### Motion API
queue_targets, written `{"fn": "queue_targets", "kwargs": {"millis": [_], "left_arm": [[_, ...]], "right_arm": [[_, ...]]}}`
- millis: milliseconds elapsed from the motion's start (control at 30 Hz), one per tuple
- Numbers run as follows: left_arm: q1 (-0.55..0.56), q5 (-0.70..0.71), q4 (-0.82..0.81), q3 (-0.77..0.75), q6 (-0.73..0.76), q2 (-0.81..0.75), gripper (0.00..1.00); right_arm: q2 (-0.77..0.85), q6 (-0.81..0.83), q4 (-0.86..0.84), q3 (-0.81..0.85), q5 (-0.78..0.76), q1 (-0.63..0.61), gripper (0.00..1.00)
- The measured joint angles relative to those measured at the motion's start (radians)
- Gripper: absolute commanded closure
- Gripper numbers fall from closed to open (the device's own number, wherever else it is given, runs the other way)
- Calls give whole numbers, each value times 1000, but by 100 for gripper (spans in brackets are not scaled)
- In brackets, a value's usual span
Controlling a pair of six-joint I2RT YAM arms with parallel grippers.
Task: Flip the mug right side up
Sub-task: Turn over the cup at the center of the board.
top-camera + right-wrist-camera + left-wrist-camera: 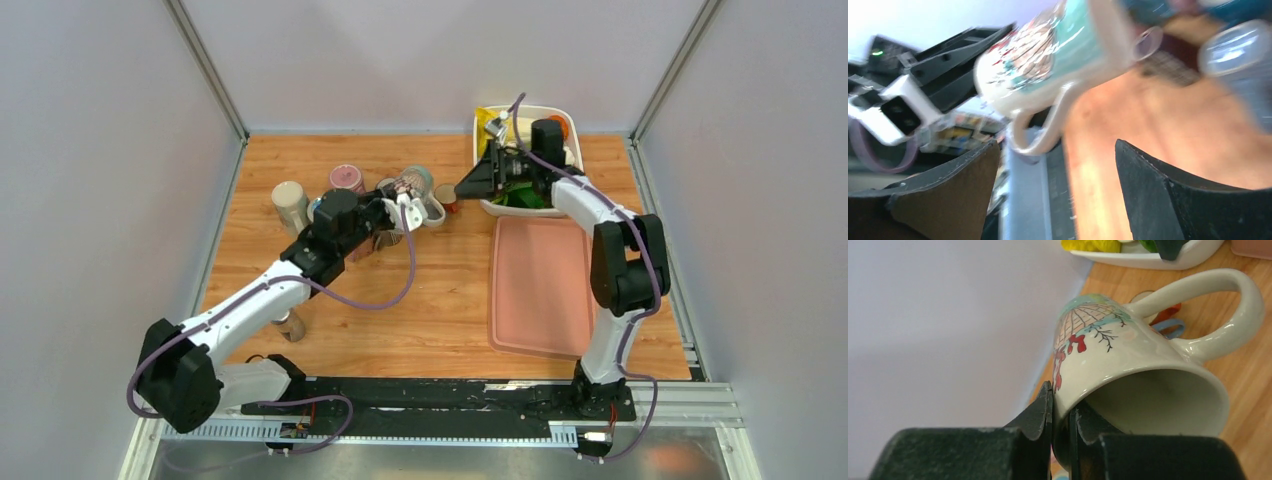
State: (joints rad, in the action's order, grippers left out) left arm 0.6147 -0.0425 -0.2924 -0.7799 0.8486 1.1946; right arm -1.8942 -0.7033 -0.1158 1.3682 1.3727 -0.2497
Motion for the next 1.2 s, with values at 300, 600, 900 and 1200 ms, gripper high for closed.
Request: {"fn": "queue_targets", "kwargs": {"millis": [300, 600, 900, 1200], "left_arm": [[-2, 22, 755, -500, -269, 79, 100], [-2, -65, 1172, -587, -444, 220, 100], [-2, -125, 1227, -629, -569, 311, 100], [-3, -140, 1201, -687, -652, 435, 100]], "right_arm": [[208, 723, 381, 78, -375, 95, 9], [712, 1497, 578, -255, -603, -164, 17], [608, 1693, 711, -307, -854, -392, 28], [494, 1683, 699, -291, -930, -460, 28]]}}
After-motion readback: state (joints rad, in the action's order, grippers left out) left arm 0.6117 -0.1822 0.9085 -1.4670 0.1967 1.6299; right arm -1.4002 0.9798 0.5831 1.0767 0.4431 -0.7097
